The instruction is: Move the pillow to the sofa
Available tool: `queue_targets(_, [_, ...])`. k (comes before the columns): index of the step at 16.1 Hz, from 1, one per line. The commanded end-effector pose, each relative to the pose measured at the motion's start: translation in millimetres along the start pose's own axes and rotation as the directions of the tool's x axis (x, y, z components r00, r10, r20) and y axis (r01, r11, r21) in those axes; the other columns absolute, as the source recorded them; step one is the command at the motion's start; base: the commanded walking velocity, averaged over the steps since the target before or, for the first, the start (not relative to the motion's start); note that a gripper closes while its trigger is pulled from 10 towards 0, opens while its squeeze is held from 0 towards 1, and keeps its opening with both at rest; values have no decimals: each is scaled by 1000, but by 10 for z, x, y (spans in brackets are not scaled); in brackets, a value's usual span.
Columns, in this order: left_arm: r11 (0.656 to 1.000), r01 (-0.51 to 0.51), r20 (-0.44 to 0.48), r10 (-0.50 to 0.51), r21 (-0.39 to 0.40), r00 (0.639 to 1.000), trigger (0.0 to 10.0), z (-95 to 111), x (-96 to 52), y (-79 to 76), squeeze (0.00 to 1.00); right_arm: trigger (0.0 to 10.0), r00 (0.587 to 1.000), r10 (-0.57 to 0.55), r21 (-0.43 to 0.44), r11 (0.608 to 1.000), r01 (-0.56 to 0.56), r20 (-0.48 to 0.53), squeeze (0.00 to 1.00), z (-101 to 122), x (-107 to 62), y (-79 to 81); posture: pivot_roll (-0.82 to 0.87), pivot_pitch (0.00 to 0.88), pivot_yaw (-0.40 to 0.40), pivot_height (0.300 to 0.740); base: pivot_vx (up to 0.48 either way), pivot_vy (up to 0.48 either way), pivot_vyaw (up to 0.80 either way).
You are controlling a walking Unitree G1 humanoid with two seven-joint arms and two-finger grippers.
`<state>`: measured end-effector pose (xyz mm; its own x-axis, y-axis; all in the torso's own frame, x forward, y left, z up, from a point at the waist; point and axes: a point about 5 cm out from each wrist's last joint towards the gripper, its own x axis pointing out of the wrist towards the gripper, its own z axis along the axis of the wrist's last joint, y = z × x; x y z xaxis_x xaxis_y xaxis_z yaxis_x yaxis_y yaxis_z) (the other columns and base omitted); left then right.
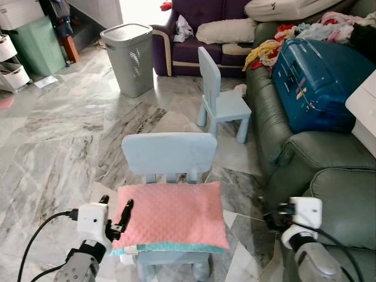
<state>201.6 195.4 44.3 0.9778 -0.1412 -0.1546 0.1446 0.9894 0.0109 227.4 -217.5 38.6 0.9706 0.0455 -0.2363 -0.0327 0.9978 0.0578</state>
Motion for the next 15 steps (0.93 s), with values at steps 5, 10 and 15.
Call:
queue_targets(5, [999, -32, -3, 32, 21, 999, 10000, 36, 217, 150, 0, 10000, 999, 1, -18, 1000, 0, 33, 0, 140, 85, -82, -93, 0, 2, 740, 0, 0, 0])
queue_targets(10, [999, -29, 57, 28, 23, 998, 10000, 244, 336, 195, 0, 10000, 996, 52, 22, 998, -53, 68, 0, 307, 234, 173, -62, 0, -4, 740, 0, 0, 0])
queue_targets(15, [999, 9, 71, -7, -33, 997, 10000, 255, 392, 6, 0, 10000, 988, 125, 18, 992, -127, 87, 0, 453, 279, 285, -59, 0, -27, 740, 0, 0, 0])
